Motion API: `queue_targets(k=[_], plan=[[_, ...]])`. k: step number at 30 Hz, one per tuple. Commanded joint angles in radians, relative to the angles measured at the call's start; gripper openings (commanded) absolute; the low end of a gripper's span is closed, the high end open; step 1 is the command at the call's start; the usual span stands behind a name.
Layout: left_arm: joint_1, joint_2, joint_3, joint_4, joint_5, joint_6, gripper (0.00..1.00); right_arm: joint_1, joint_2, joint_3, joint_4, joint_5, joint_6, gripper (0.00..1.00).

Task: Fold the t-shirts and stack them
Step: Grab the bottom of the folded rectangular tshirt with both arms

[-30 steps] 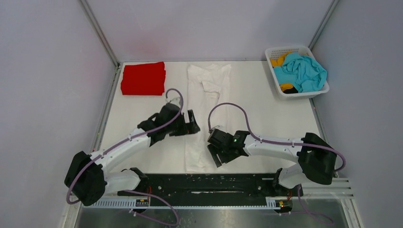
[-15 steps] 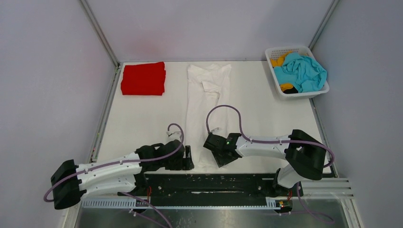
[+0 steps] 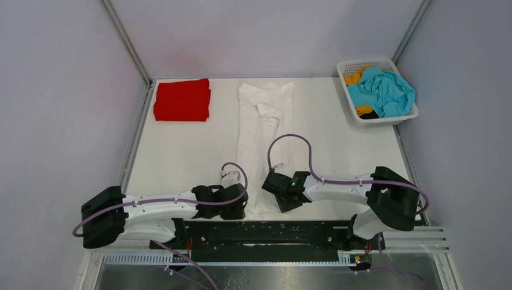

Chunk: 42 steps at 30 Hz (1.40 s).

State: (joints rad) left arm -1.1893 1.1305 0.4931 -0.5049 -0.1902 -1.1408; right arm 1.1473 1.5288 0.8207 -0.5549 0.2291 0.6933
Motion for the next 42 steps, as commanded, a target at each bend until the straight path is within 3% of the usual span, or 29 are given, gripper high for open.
queue_targets(k=[1,4,9,30,36,42], plan=[[-0.006,0.057,-0.03,0.008,-0.019,-0.064,0.23,0.008,-0.043,-0.026,-0.017,0.043,0.041,0.39],[-0.006,0.053,-0.044,-0.003,-0.013,-0.07,0.0,0.008,-0.056,-0.044,-0.02,0.041,0.042,0.35],[-0.006,-0.007,-0.063,-0.062,-0.026,-0.081,0.0,0.008,-0.079,-0.082,-0.045,0.039,0.06,0.26],[-0.006,-0.094,-0.1,-0.094,-0.04,-0.105,0.0,0.008,-0.228,-0.257,-0.008,-0.113,0.091,0.28],[-0.016,-0.149,-0.112,0.029,0.036,-0.059,0.0,0.008,-0.219,-0.259,0.073,-0.171,0.082,0.04],[-0.02,-0.266,-0.126,0.123,0.051,0.0,0.0,0.009,-0.272,-0.242,0.059,-0.178,0.054,0.03]])
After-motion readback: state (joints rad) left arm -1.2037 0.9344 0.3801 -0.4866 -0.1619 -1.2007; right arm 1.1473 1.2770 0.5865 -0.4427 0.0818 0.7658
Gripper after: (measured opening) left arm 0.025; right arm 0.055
